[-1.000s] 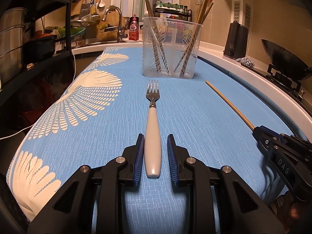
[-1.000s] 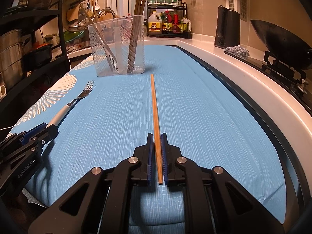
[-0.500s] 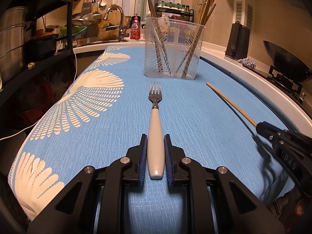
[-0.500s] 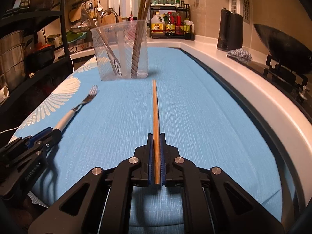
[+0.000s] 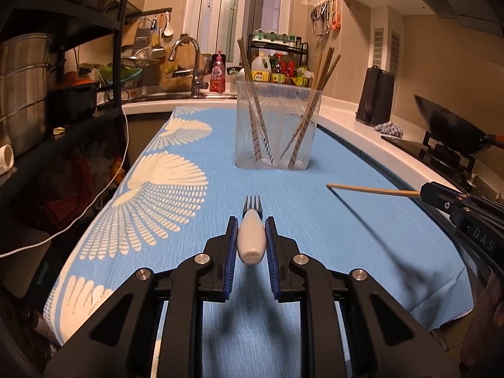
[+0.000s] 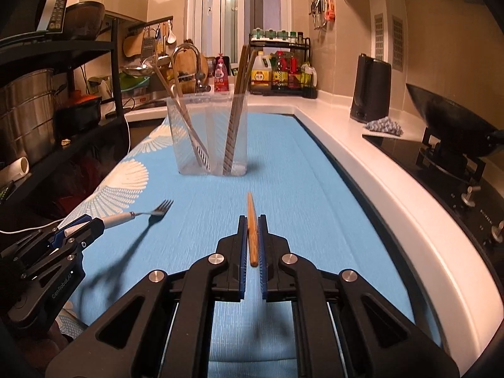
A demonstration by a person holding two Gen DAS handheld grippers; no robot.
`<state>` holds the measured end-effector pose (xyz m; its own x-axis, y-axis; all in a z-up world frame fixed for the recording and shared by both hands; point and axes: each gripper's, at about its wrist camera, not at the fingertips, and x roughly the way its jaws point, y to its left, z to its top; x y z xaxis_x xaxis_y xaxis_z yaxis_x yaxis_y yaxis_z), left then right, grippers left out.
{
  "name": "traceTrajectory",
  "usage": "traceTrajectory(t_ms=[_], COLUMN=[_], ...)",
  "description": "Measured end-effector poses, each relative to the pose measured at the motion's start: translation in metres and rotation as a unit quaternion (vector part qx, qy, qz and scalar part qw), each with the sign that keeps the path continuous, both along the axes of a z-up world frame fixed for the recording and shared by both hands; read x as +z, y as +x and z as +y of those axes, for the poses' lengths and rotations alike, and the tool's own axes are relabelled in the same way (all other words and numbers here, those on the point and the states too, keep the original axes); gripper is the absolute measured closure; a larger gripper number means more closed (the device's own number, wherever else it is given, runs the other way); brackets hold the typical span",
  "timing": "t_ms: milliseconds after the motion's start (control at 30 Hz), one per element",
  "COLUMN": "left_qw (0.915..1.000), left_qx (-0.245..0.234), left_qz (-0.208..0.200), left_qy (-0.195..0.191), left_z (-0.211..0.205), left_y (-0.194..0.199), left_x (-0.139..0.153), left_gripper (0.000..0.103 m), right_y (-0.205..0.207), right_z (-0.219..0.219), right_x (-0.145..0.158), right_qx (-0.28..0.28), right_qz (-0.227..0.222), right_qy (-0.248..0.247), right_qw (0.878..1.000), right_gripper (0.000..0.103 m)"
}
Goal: Organize utensils
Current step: 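Lift the fork and chopstick up and lower them into the clear container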
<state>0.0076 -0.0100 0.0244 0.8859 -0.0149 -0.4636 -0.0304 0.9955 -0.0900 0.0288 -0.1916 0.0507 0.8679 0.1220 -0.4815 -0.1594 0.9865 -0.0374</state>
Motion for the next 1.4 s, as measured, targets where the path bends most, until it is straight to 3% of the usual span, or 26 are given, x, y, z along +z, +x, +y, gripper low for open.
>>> traceTrajectory(t_ms=[333, 600, 833, 1400], left_qw=[0.9999, 1.0, 0.9996, 0.999], left_qx=[-0.006, -0.006, -0.007, -0.028], left_qz=[-0.015, 0.0, 0.025, 0.033], left_qy=[-0.004, -0.003, -0.005, -0.014], left_z=[0.009, 0.018, 0.023, 0.03], left_y=[0.017, 0.039, 0.047, 0.069], left_x=[0.043, 0.08, 0.109, 0.163], left_gripper=[0.085, 0.086, 0.086, 0.086], right_y=[0.018, 0.038, 0.046, 0.062], right_z=[0.002, 0.016, 0.023, 0.038], right_x=[0.048, 0.097, 0.114, 0.146], right_qx=[0.02, 0.056, 0.073, 0.098], right_qz=[-0.027, -0.041, -0.034, -0.049], right_qy=[-0.002, 0.007, 0.01, 0.013], right_qw=[0.999, 0.998, 0.997, 0.994], right_gripper=[0.096, 0.097, 0.097, 0.097])
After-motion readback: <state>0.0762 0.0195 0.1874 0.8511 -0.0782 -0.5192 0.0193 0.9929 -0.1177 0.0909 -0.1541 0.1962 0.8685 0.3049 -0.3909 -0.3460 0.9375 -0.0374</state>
